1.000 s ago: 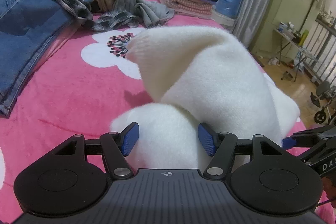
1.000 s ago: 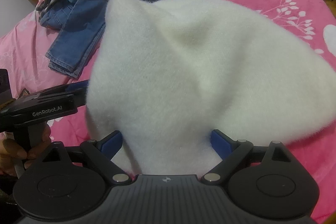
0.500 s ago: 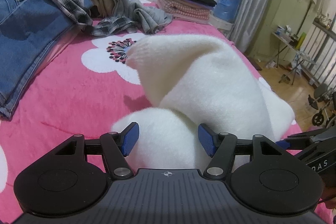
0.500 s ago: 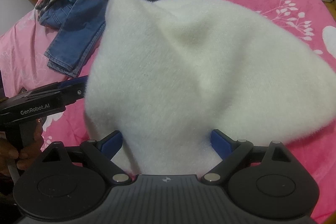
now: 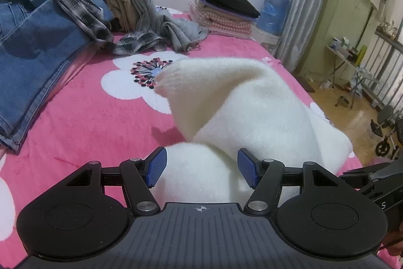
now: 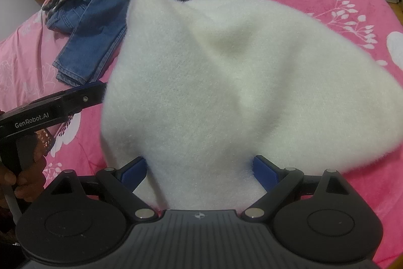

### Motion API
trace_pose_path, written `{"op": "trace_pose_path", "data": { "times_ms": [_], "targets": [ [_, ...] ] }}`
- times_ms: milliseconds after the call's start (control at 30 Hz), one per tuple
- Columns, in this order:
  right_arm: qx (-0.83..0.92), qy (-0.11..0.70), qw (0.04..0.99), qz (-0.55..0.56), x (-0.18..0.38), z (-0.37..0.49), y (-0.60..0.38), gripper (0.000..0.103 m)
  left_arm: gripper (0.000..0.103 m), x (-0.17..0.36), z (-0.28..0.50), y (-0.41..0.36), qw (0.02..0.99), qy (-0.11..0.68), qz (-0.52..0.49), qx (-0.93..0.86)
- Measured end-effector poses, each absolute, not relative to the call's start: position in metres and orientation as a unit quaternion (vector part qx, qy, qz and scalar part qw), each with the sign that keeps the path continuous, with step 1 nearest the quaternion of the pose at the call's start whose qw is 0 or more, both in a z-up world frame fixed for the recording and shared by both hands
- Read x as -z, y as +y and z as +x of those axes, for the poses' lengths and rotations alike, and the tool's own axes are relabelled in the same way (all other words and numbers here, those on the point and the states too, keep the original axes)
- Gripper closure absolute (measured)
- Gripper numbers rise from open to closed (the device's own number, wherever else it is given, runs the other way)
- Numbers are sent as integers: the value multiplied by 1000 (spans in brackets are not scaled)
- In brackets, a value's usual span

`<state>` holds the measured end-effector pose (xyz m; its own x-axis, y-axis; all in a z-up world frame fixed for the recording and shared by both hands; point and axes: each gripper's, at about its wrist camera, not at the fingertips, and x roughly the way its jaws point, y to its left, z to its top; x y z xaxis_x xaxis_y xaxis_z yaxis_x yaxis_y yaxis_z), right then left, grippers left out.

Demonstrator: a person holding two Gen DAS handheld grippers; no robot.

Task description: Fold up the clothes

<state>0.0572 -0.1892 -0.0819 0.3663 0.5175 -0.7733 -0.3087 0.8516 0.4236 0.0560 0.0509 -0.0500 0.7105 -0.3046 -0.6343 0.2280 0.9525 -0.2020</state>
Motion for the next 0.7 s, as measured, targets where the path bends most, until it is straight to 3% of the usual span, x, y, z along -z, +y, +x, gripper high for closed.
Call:
{"op": "trace_pose_path", "data": {
  "times_ms": [700],
  "targets": [
    [-248,507,820,93,80,59,-188,9,41,47,57,61,929,342,-62,129]
  ]
}}
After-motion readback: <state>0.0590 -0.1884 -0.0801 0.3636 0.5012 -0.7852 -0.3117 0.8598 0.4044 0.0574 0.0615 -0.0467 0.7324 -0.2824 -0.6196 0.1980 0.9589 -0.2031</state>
